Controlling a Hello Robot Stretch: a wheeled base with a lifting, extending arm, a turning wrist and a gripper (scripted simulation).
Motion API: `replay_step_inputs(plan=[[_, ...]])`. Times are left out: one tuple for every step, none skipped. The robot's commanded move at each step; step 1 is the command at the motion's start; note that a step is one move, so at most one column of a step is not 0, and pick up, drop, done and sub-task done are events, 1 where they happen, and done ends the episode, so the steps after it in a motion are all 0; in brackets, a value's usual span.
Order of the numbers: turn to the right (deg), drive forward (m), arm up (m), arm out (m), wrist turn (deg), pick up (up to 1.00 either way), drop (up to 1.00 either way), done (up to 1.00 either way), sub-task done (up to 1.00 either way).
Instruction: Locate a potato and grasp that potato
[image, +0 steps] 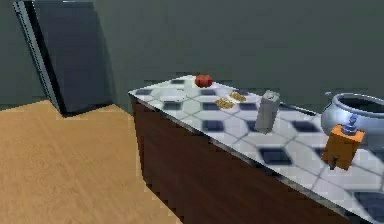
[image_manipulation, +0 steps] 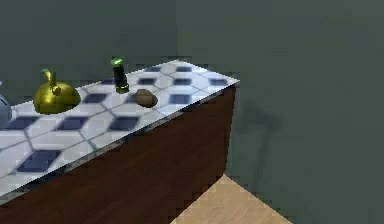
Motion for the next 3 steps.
replay_step_inputs(plan=[[-9.0, 0.00, 0.00, 0.00, 0.0, 0.00, 0.00, 0.00, 0.00], [45.0, 0.00, 0.00, 0.00, 0.0, 0.00, 0.00, 0.00, 0.00], [45.0, 0.00, 0.00, 0.00, 0.0, 0.00, 0.00, 0.00, 0.00]])
